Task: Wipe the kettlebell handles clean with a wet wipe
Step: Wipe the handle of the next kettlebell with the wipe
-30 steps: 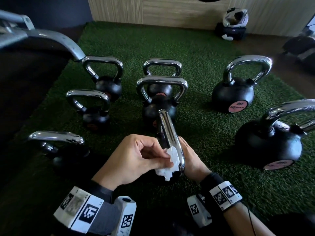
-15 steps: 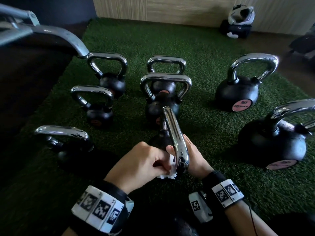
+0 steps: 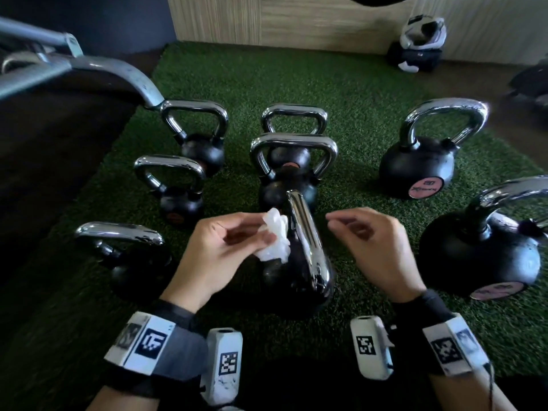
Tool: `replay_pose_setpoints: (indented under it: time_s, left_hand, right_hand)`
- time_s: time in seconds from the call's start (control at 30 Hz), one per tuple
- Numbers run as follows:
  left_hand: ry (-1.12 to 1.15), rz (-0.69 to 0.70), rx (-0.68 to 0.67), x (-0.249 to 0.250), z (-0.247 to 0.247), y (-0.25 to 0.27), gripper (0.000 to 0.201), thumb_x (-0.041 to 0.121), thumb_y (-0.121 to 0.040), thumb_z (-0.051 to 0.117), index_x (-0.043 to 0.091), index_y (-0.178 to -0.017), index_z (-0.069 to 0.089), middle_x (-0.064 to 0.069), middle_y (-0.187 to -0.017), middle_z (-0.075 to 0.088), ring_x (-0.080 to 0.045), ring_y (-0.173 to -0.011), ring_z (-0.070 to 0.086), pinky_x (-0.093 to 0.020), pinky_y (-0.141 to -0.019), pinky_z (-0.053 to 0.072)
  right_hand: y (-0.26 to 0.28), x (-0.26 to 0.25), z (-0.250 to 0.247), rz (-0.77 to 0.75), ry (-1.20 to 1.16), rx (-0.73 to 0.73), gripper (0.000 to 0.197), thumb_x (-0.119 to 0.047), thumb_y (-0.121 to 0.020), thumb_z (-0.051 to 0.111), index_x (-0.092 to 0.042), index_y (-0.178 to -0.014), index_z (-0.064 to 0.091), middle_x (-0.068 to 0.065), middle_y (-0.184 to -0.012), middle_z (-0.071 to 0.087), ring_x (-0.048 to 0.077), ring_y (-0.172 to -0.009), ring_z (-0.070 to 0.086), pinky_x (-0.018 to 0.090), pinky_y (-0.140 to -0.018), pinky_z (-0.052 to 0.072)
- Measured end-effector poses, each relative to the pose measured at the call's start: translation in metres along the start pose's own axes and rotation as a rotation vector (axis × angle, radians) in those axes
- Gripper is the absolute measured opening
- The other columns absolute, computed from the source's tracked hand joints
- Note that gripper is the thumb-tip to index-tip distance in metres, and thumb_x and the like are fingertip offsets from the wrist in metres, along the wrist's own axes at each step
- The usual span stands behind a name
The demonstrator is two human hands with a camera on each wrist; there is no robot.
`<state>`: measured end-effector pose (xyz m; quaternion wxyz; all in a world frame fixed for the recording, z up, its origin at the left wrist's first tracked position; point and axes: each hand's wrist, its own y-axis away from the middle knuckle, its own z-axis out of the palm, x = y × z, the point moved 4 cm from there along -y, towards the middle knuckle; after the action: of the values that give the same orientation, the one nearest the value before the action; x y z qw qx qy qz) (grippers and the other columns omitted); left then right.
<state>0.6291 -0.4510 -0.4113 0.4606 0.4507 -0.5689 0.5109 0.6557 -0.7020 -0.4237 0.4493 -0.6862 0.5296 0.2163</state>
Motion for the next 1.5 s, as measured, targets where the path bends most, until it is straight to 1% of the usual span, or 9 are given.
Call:
replay_pose_setpoints:
  time_s: [0.13,0.23,0.43,0.6,0.73,0.87,0.97,1.17,1.5]
  left_hand:
    - [0.200,-0.047,0.024,0.008,0.002,-0.003,0.021,0.041,-0.064,0.085,0.034,-0.083,0.083,0.008,-0.078,0.076,-0.001,-0.073,0.068,-0.014,-0.066,0.055]
    - [0.235,-0.068,-0.017,0.015,0.008,-0.006,0.040,0.052,-0.058,0.091,0.028,-0.088,0.081,0.002,-0.086,0.076,-0.013,-0.082,0.068,-0.027,-0.074,0.056]
    - [0.316,-0.185,0.007,0.024,0.019,-0.011,0.033,0.022,-0.064,0.077,0.012,-0.095,0.069,-0.004,-0.072,0.074,-0.012,-0.067,0.071,-0.022,-0.066,0.060]
    - [0.346,-0.250,-0.045,0.021,0.016,-0.011,0.038,0.026,-0.081,0.069,0.014,-0.117,0.072,-0.015,-0.101,0.078,-0.021,-0.087,0.077,-0.027,-0.072,0.063]
    - [-0.007,-0.247,-0.107,0.001,-0.001,-0.015,0.048,0.015,-0.088,0.072,0.026,-0.133,0.061,-0.006,-0.121,0.075,-0.017,-0.105,0.074,-0.036,-0.094,0.059]
    - [-0.646,-0.230,-0.528,-0.042,0.014,-0.007,0.143,0.038,-0.066,0.094,0.039,-0.160,-0.014,0.026,-0.162,0.015,0.003,-0.149,0.018,-0.024,-0.124,0.018]
    - [-0.735,-0.138,-0.579,-0.072,0.044,-0.001,0.166,0.076,-0.047,0.087,0.035,-0.153,-0.033,0.016,-0.166,-0.025,-0.009,-0.155,-0.017,-0.043,-0.130,0.006]
    - [-1.040,0.032,-0.312,-0.094,0.072,0.002,0.150,0.087,-0.056,0.061,0.007,-0.161,-0.011,-0.008,-0.171,-0.007,-0.025,-0.158,0.000,-0.055,-0.124,0.024]
    - [-0.909,0.245,-0.445,-0.091,0.054,-0.015,0.126,0.068,-0.063,0.080,0.007,-0.157,0.025,-0.007,-0.163,0.029,-0.022,-0.154,0.022,-0.040,-0.124,0.027]
  right_hand:
    - [0.001,-0.054,-0.017,-0.069,-0.250,-0.075,0.021,-0.027,-0.087,0.080,-0.021,-0.107,0.081,-0.002,-0.097,0.076,0.020,-0.079,0.072,0.041,-0.074,0.061]
    - [0.000,-0.077,-0.010,-0.103,-0.365,-0.267,0.041,-0.026,-0.079,0.085,-0.021,-0.119,0.077,-0.001,-0.107,0.075,0.017,-0.083,0.074,0.033,-0.078,0.062]
    - [-0.006,-0.085,0.006,-0.125,-0.395,-0.238,0.047,-0.017,-0.073,0.090,-0.018,-0.118,0.078,-0.002,-0.113,0.075,0.021,-0.092,0.076,0.038,-0.083,0.064]
    - [-0.009,-0.079,0.009,-0.130,-0.360,-0.165,0.027,-0.012,-0.077,0.089,-0.018,-0.102,0.081,-0.002,-0.106,0.076,0.020,-0.094,0.076,0.040,-0.081,0.065]
    - [-0.013,-0.060,-0.005,-0.081,-0.301,-0.063,0.022,-0.010,-0.078,0.088,-0.020,-0.097,0.081,-0.006,-0.097,0.077,0.007,-0.079,0.072,0.022,-0.072,0.058]
    - [-0.016,-0.019,-0.017,0.053,-0.338,0.085,0.028,-0.009,-0.078,0.088,-0.025,-0.100,0.081,-0.003,-0.098,0.079,0.018,-0.082,0.074,0.033,-0.078,0.062]
    - [-0.016,0.005,-0.013,0.126,-0.326,0.121,0.029,-0.009,-0.078,0.088,-0.030,-0.097,0.081,-0.002,-0.094,0.080,0.013,-0.077,0.073,0.036,-0.079,0.062]
    - [-0.014,0.028,0.010,0.171,-0.304,0.049,0.034,-0.005,-0.080,0.085,-0.032,-0.100,0.080,-0.011,-0.093,0.081,0.005,-0.081,0.073,0.025,-0.079,0.060]
    - [-0.019,0.048,0.046,0.307,-0.344,-0.085,0.037,-0.003,-0.079,0.083,-0.018,-0.113,0.080,-0.005,-0.101,0.081,0.011,-0.091,0.077,0.031,-0.085,0.062]
